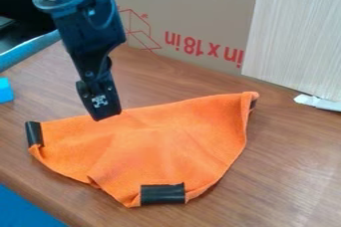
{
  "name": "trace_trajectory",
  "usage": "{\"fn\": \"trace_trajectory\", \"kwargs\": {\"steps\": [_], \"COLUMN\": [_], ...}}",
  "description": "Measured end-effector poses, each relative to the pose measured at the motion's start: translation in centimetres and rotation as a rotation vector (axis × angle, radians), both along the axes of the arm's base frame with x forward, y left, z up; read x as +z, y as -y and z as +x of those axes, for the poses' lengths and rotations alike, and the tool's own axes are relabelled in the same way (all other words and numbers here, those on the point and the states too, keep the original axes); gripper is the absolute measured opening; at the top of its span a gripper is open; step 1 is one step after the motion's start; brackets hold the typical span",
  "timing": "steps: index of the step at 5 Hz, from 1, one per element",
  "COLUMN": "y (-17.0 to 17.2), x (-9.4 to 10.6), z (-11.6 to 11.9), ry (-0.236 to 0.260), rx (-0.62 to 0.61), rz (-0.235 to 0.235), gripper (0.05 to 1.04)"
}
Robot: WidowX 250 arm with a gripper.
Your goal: Unfold the cloth from top
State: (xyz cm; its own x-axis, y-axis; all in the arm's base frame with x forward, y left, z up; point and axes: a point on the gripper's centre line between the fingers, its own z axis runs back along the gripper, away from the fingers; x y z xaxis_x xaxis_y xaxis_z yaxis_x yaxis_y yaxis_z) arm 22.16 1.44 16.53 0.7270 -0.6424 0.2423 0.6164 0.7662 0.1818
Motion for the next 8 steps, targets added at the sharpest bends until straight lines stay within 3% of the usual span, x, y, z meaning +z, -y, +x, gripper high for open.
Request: {"fn": "trace_trajectory", "kwargs": {"steps": [1, 2, 4, 5, 7, 8], "y": [0.0, 1.1, 3.4, 4.0, 5.2, 5.8], "x": [-0.6, -2.6, -8.3, -9.6, -11.0, -11.7], "z": [-0.2, -0.2, -1.0, -1.2, -1.2, -1.2], "ry": [-0.017, -0.035, -0.085, -0.089, -0.102, -0.122], "rx": [0.004, -0.046, -0.145, -0.173, -0.185, -0.187], "rz": [-0.002, 0.033, 0.137, 0.171, 0.185, 0.185], "gripper": [0.999, 0.999, 0.999, 0.999, 0.999, 0.949]}}
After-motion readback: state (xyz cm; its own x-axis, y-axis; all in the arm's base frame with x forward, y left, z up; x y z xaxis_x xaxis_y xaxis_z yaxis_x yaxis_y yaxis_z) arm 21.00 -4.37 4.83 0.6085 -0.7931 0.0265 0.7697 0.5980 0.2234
